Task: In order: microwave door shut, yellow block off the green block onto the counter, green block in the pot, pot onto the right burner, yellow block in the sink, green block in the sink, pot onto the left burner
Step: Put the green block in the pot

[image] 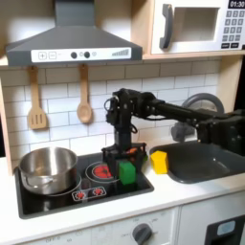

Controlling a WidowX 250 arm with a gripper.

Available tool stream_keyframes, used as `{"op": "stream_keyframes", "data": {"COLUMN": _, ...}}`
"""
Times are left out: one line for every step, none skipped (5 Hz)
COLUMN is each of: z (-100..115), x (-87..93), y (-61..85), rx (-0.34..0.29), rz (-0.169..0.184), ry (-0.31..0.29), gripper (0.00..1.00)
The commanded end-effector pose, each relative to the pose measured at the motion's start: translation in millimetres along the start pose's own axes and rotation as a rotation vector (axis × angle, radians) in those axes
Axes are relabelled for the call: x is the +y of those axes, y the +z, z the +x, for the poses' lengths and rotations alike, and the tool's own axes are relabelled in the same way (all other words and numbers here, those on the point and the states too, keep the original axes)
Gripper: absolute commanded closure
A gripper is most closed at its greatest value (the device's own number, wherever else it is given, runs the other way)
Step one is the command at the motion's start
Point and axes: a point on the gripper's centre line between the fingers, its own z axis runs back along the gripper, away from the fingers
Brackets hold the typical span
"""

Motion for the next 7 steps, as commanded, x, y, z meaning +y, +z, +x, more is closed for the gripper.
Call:
{"op": "stream_keyframes", "data": {"z": 2.5, "x": 2.4, "y": -6.3, "rx": -0.007, "rz": 0.000, "ry": -0.016, "gripper": 0.00}}
{"op": "stream_keyframes", "data": {"z": 4.3, "x": 4.0, "y": -13.3, "rx": -0.001, "rz": -0.002, "ry": -0.029, "gripper": 0.00}}
{"op": "stream_keyframes", "data": {"z": 2.7, "x": 4.6, "y": -15.6, "rx": -0.002, "rz": -0.001, "ry": -0.029, "gripper": 0.00}}
{"op": "stream_keyframes", "data": {"z": 2.7, "x": 2.6, "y": -17.4, "rx": -0.005, "rz": -0.003, "ry": -0.036, "gripper": 1.00}}
{"op": "stream_keyframes", "data": {"z": 0.8, "x": 6.5, "y": -15.6, "rx": -0.017, "rz": 0.008, "ry": -0.018, "gripper": 1.00}}
{"op": "stream_keyframes", "data": {"z": -2.0, "x": 7.7, "y": -10.9, "rx": -0.035, "rz": 0.008, "ry": -0.021, "gripper": 1.00}}
{"op": "stream_keyframes", "data": {"z": -3.2, "x": 3.3, "y": -4.6, "rx": -0.050, "rz": 0.003, "ry": -0.028, "gripper": 1.00}}
